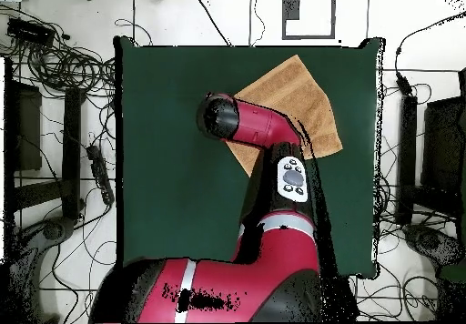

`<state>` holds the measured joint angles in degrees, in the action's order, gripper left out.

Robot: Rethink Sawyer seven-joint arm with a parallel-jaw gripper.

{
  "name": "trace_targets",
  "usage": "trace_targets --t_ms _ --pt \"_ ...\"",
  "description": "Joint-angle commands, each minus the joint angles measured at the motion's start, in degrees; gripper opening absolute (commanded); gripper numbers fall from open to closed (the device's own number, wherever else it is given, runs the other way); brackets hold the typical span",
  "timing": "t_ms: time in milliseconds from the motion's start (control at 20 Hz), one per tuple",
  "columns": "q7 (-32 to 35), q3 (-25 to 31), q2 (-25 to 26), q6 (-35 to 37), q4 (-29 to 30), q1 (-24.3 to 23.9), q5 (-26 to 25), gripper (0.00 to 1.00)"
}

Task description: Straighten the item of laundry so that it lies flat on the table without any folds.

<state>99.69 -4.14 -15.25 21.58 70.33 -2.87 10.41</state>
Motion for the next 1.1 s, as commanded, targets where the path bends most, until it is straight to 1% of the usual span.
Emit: trace_targets --t_ms 50,550,600,850,1100 --pt "15.33 1.26 -1.26 -1.49 2.79 1.64 3.60 0.00" --pt "13.75 1.75 -1.09 -0.57 2.01 1.39 4.04 0.00" --pt "13.58 1.94 -1.05 -0.55 1.95 1.24 4.04 1.00" --pt "12.29 3.33 -0.90 -1.28 2.26 0.23 3.66 1.00" --pt "11.68 3.45 -0.70 -0.05 1.63 -0.07 3.63 1.00"
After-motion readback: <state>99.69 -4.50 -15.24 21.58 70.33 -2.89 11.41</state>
